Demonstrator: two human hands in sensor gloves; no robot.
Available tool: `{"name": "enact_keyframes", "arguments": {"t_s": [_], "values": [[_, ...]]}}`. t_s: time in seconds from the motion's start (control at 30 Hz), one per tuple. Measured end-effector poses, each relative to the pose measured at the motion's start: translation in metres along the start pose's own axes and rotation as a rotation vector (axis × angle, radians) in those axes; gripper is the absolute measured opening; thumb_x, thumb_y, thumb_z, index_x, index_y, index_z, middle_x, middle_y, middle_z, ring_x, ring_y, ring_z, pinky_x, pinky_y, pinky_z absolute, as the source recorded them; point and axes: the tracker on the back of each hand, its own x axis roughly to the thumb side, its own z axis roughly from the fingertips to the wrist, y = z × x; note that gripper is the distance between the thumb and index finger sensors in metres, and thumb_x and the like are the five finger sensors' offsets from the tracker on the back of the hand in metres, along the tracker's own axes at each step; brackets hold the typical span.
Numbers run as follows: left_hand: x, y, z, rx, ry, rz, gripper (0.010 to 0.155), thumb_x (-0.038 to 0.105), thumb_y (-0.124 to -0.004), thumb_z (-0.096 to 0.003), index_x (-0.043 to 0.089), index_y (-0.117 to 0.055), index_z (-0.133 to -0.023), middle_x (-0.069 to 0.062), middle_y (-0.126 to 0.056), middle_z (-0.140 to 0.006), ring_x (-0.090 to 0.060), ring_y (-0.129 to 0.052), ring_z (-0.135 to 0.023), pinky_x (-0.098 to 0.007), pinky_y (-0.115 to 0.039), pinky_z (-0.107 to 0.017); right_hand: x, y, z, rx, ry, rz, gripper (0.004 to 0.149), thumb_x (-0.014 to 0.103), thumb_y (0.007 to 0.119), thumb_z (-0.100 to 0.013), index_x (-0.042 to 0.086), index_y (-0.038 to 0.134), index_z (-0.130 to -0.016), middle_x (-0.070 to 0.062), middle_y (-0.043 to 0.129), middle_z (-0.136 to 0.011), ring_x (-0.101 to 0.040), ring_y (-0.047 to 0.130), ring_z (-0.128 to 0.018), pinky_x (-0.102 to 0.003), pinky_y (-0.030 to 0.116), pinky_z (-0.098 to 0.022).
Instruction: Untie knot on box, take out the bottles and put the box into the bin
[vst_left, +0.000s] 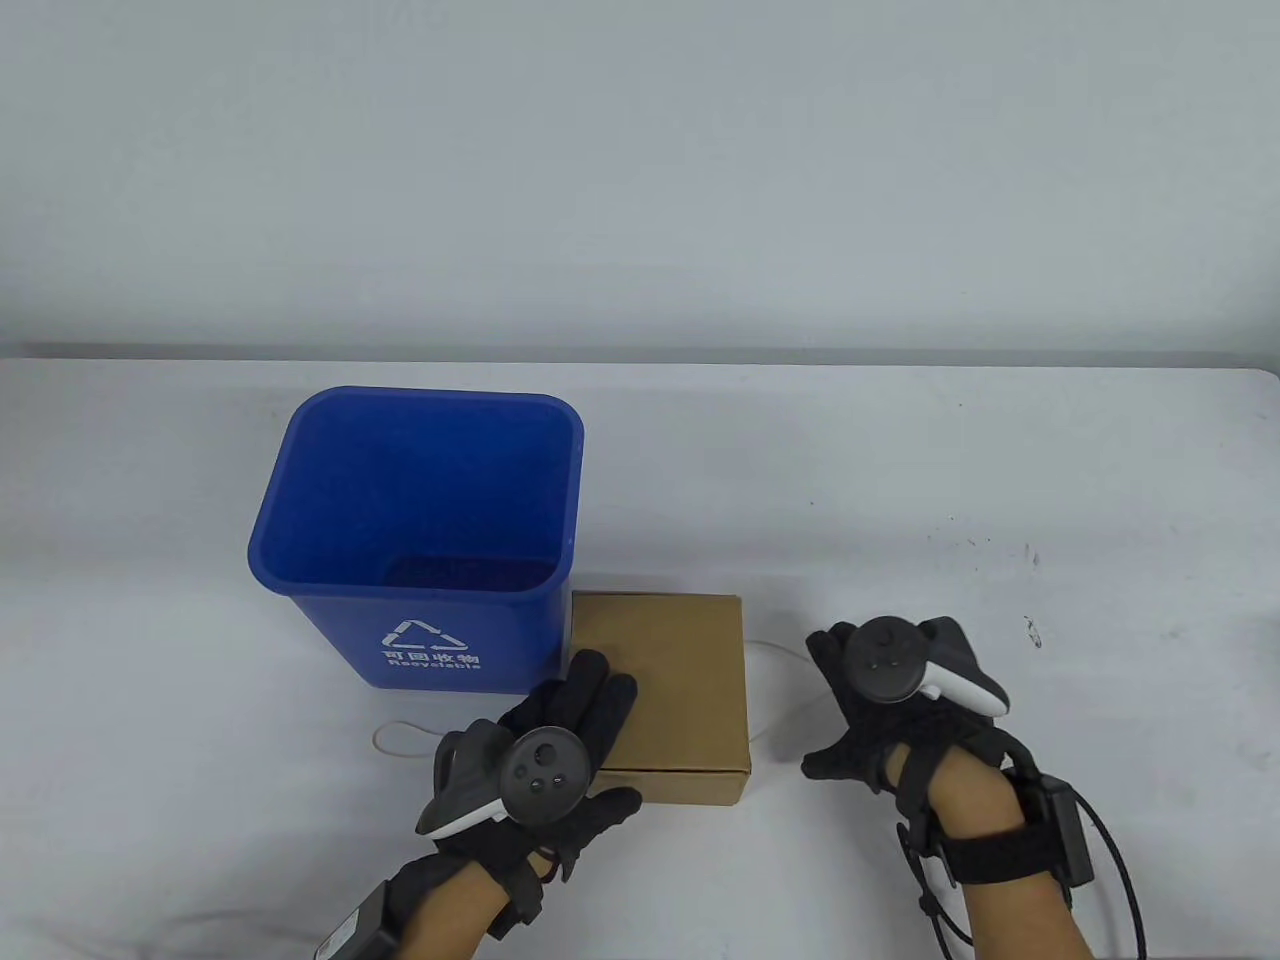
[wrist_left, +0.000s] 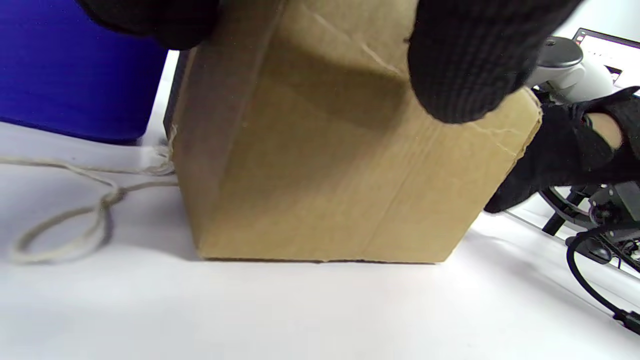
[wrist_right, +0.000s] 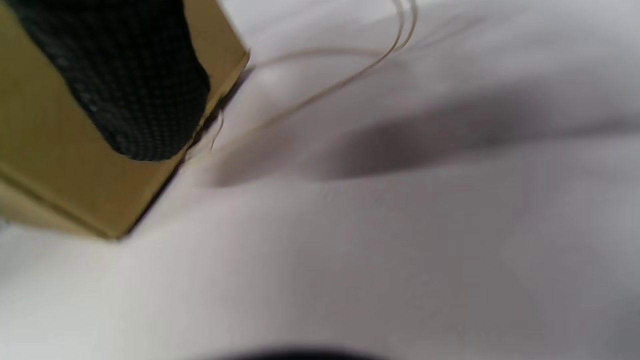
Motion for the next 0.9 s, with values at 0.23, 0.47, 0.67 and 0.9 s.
{"name": "enact_keyframes", "arguments": {"t_s": [0.23, 0.47, 0.67, 0.9], "values": [[0.001, 0.006, 0.002, 0.024, 0.034, -0.029, 0.102, 0.060, -0.082, -0.0432, 0.028, -0.013, -0.111, -0.009, -0.003, -0.115, -0.062, -0.046, -0.102, -0.071, -0.049, -0.071, 0.021, 0.017, -0.031, -0.028, -0.022, 0.103, 0.119, 0.059, 0.086, -0.040, 0.006, -0.001, -0.102, -0.020, -0.005, -0.106, -0.058, 0.019, -0.098, -0.073, 0.028, -0.065], [0.001, 0.002, -0.001, -0.014, 0.034, -0.019, 0.103, 0.060, -0.082, -0.0430, 0.028, -0.012, -0.111, -0.010, -0.003, -0.115, -0.060, -0.049, -0.101, -0.070, -0.050, -0.071, 0.023, 0.013, -0.045, -0.053, 0.060, 0.152, 0.114, 0.065, 0.083, -0.039, 0.008, 0.010, -0.105, -0.018, 0.013, -0.110, -0.048, 0.029, -0.095, -0.061, 0.038, -0.066], [0.004, 0.003, -0.001, -0.011, 0.040, -0.050, 0.103, 0.060, -0.083, -0.0427, 0.028, -0.014, -0.111, -0.010, -0.005, -0.115, -0.063, -0.048, -0.100, -0.070, -0.050, -0.071, 0.026, 0.012, -0.047, -0.123, 0.063, 0.111, 0.099, 0.060, 0.083, -0.041, 0.016, 0.024, -0.108, -0.009, 0.033, -0.106, -0.034, 0.046, -0.085, -0.051, 0.050, -0.061], [0.002, -0.003, -0.005, -0.041, 0.053, -0.043, 0.102, 0.062, -0.080, -0.0435, 0.029, -0.009, -0.110, -0.011, -0.001, -0.114, -0.065, -0.054, -0.098, -0.071, -0.055, -0.069, 0.027, 0.009, -0.050, -0.200, 0.113, 0.045, 0.077, 0.053, 0.083, -0.044, 0.022, 0.047, -0.104, -0.005, 0.049, -0.099, -0.029, 0.057, -0.078, -0.048, 0.057, -0.057]]}}
